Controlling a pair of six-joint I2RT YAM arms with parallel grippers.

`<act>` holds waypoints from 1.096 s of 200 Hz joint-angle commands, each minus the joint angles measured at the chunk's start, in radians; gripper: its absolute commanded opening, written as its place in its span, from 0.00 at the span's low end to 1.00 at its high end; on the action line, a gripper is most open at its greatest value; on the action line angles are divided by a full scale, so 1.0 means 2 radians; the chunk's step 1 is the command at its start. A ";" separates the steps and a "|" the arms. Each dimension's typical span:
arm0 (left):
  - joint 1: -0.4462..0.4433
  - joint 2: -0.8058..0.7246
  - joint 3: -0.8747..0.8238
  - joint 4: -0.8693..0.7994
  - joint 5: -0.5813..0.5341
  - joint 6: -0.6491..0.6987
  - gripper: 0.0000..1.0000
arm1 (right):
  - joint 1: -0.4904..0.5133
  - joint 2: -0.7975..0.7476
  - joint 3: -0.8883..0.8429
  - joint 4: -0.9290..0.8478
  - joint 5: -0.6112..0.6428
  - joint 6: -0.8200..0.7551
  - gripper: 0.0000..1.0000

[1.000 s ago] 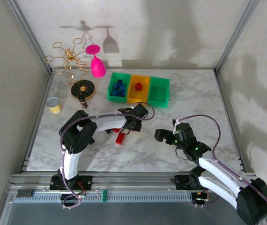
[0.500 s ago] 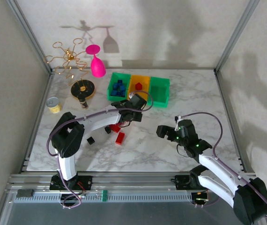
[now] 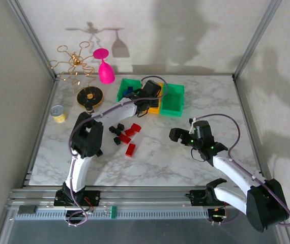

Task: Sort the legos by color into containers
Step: Place the lego in the container.

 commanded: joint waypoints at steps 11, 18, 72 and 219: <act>0.012 0.062 0.077 -0.010 -0.038 0.008 0.17 | -0.008 0.006 0.019 0.004 -0.010 -0.014 0.99; 0.012 0.072 0.089 -0.013 -0.044 0.010 0.19 | -0.008 0.005 0.019 0.003 -0.010 -0.015 0.99; 0.016 0.100 0.133 -0.040 -0.029 0.009 0.39 | -0.013 -0.007 0.020 0.000 -0.006 -0.021 0.99; -0.029 -0.229 -0.230 -0.037 0.006 -0.027 0.45 | 0.020 -0.006 0.030 -0.030 -0.057 -0.041 0.99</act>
